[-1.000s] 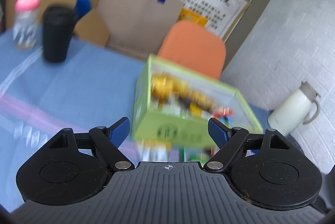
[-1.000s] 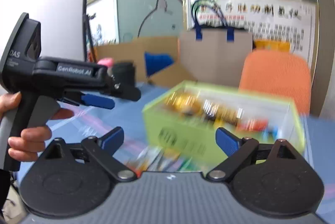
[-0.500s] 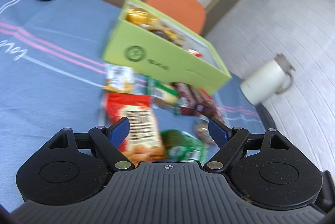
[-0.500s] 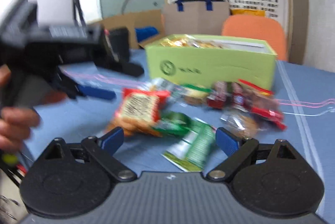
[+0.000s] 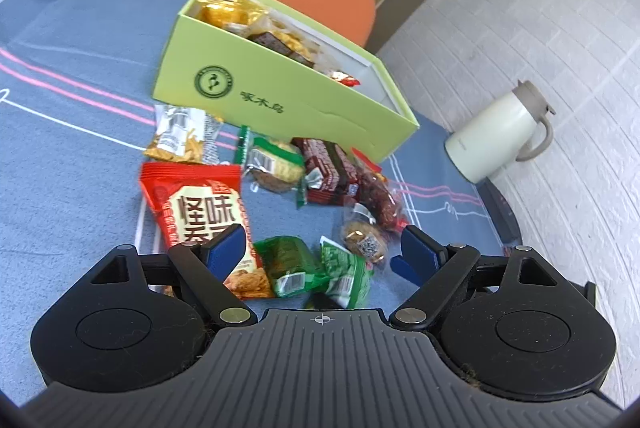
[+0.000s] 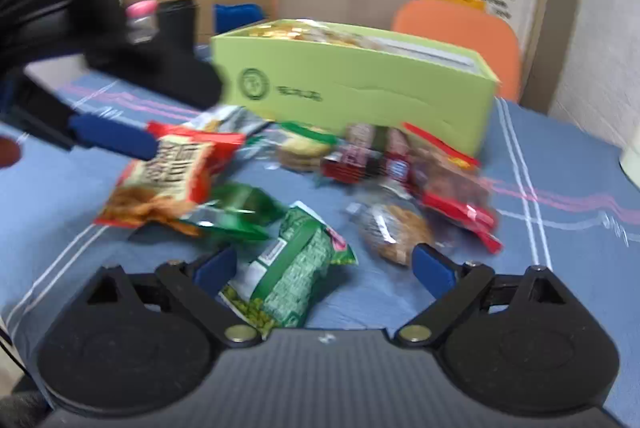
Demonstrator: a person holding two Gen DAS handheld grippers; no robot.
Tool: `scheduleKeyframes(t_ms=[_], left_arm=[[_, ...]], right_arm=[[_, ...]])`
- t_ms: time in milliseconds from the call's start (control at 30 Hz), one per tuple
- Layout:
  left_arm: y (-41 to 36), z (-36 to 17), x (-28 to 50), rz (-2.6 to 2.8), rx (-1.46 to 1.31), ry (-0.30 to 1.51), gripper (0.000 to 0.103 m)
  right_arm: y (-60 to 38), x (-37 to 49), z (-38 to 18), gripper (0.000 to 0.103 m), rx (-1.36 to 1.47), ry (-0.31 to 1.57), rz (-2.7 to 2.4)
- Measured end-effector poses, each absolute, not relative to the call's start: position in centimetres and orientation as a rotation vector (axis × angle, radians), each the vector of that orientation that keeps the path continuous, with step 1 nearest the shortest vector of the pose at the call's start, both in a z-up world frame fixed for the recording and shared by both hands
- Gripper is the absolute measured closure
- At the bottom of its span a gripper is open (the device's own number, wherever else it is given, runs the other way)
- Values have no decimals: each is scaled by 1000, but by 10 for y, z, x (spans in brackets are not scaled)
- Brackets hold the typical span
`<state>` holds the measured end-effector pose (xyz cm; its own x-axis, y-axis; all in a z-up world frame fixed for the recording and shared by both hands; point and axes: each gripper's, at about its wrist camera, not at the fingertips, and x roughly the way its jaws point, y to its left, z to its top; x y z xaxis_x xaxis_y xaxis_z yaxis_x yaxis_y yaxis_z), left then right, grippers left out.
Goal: Organize snacks
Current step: 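Move the left gripper to the green pea snack bag and close on it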
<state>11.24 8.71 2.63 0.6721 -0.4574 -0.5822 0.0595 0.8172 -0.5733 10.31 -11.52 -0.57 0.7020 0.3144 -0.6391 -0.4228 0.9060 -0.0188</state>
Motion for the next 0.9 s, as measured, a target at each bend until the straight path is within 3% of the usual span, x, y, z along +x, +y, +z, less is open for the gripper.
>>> scheduleKeyframes(t_ms=[233,467,633,767,833,900], left_arm=[[64,19,130,-410,-591,841,30],[27,10,159,-471,-528,934,36],[10,0,171,-442,-427,975,42],[10,-6,167,-446,-418,981,43],[10,-9,164,-451,-411,985,48],[6,-14,162,-452,-395,1005,72]], right_arm=[[-138,91,3,10,-65,665,423],[-130,80,6,11,-69,651,472],[-132,81,-1,30,-17,679,492],[-130,87,-5,32,-9,683,492],[-129,90,-9,40,-7,690,501],[-128,89,-9,49,-38,673,499]])
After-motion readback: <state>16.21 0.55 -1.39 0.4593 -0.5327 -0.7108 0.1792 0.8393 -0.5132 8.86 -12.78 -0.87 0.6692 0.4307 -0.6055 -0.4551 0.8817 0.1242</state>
